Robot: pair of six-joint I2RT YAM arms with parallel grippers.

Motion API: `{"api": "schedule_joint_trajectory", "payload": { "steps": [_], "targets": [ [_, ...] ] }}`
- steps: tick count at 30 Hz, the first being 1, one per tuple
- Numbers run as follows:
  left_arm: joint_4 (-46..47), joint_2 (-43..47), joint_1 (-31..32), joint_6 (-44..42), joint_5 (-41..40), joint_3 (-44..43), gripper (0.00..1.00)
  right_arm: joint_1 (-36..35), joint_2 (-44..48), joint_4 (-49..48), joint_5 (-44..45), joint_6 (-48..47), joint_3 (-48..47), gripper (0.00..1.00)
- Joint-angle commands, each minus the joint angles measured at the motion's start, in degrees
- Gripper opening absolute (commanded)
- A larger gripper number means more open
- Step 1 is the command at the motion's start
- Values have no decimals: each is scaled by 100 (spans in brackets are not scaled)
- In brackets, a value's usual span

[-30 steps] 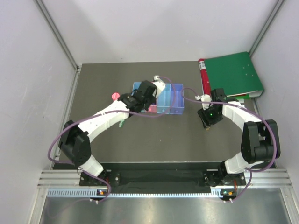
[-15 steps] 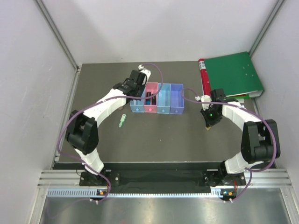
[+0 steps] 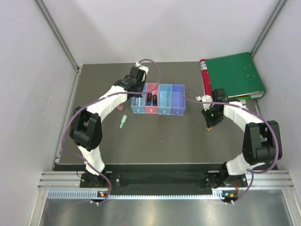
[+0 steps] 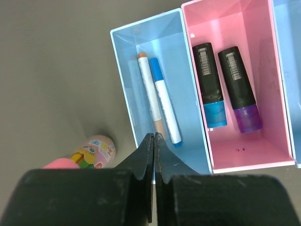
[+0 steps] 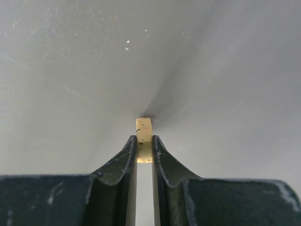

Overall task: Sort the stationery into containers
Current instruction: Pick up the stationery from the center of the board.

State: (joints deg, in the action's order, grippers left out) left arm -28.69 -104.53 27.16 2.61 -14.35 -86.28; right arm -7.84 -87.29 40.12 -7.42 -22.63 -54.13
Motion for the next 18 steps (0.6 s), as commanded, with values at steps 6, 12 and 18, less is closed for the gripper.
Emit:
{"api": "schedule_joint_trajectory", "payload": {
  "steps": [6, 12, 18],
  "targets": [
    [-84, 205, -17, 108, 152, -249, 0, -139, 247, 233, -23, 31, -554, 0],
    [-181, 512, -17, 257, 371, -144, 11, -174, 423, 663, 4, -66, -1160, 0],
    [-128, 960, -26, 222, 565, 23, 67, -218, 563, 1094, 12, -127, -1951, 0]
  ]
}}
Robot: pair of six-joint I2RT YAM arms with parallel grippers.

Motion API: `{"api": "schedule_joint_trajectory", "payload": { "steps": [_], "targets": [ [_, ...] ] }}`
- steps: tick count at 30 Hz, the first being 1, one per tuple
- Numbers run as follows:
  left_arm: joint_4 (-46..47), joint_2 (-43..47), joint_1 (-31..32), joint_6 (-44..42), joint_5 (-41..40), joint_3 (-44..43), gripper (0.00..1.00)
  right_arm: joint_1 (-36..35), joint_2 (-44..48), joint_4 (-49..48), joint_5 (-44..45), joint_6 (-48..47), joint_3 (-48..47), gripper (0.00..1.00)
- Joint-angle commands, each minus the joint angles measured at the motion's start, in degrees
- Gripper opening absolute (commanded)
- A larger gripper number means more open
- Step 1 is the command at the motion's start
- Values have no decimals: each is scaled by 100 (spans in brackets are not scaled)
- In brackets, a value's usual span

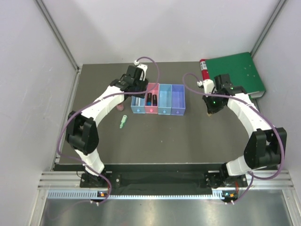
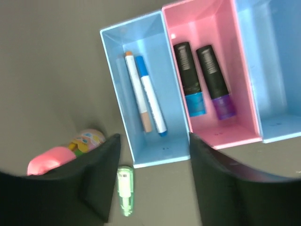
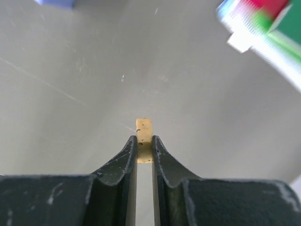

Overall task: Sort the stationery into containers
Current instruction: Pick up the stationery from the center of the board, then place the stationery in the storage box.

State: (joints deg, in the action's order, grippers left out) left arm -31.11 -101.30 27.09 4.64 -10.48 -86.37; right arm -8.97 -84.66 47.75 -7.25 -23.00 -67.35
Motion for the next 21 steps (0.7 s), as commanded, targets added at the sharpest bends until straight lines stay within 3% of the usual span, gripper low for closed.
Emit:
{"api": "schedule_joint_trajectory", "payload": {
  "steps": [1, 4, 10, 21],
  "targets": [
    [114, 690, -11, -7, 230, 50, 76, -122, 293, 358, -5, -99, -848, 0],
    [114, 918, -20, -278, 580, 190, 85, -166, 214, 402, -5, -99, -1322, 0],
    [-97, 1419, 7, -1000, 907, 822, 84, -342, -242, 306, -75, -20, -2263, 0],
    [17, 2219, 77, -1791, 92, 2658, 81, -825, -1315, 59, -137, 50, -3266, 0]
  ]
}}
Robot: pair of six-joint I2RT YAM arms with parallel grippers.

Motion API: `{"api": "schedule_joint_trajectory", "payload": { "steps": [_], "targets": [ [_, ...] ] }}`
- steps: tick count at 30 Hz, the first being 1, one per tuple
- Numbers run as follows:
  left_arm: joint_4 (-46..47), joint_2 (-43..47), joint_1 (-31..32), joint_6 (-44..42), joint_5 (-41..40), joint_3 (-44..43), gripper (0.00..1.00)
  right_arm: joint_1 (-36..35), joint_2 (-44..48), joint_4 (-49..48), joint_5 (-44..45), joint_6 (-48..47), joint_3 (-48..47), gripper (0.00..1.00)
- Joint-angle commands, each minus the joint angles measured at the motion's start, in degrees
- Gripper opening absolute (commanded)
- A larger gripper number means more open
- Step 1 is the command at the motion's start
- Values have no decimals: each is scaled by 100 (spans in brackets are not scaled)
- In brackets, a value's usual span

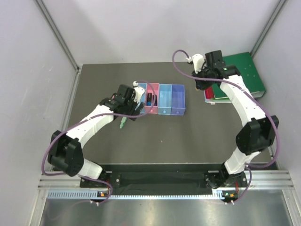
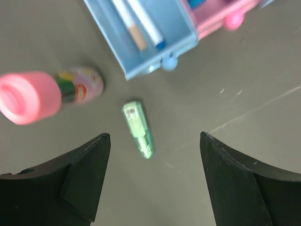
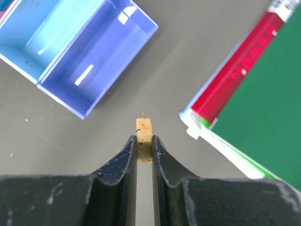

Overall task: Sort the stationery into containers
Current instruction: Place the stationery in the storage box.

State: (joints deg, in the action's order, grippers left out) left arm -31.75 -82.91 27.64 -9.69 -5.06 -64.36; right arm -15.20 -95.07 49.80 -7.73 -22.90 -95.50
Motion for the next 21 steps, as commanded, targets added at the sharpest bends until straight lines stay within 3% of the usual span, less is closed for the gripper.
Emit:
{"api": "schedule_joint_trajectory", "payload": {
  "steps": [1, 6, 21],
  "targets": [
    [124, 433, 14, -427, -513, 572, 81, -229, -441, -164, -97, 40, -591, 0],
    [231, 548, 22, -525, -935, 960, 81, -378, -952, -242, -141, 48, -935, 0],
    [1003, 57, -4, -560, -909, 1681, 81, -774, -1901, -383, -141, -48, -1243, 0]
  ]
}}
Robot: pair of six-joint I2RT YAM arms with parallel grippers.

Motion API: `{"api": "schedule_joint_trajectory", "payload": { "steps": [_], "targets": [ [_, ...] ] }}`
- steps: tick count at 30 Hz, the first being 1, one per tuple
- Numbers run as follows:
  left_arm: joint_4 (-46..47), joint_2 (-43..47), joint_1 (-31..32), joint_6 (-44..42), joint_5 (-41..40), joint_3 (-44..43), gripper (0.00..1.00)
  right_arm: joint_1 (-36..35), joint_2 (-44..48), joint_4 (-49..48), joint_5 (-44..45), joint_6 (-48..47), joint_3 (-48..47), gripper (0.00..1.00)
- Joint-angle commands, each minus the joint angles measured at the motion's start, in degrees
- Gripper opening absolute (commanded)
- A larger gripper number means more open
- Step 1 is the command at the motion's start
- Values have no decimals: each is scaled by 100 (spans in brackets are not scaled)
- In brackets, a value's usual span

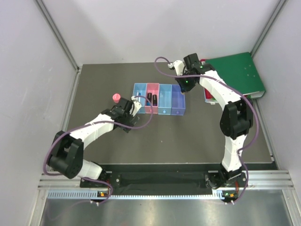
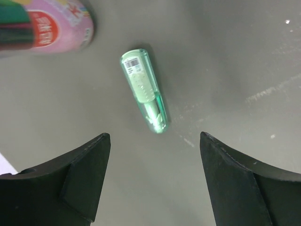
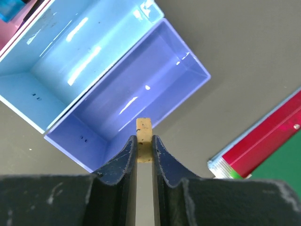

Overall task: Sort the stationery into containers
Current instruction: Place the stationery in the storage box.

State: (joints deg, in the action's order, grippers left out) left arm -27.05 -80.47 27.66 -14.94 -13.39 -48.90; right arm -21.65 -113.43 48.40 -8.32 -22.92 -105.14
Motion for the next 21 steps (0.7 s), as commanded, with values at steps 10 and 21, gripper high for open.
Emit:
{"api": "schedule_joint_trajectory", "payload": {
  "steps": [10, 21],
  "targets": [
    [982, -716, -120, -44, 46, 197, 79, -199, -338, -314, -3, -116, -261, 33],
    [1272, -953, -261, 35, 222, 259, 73, -208, -84, -270, 58, -117, -279, 68]
  ]
}}
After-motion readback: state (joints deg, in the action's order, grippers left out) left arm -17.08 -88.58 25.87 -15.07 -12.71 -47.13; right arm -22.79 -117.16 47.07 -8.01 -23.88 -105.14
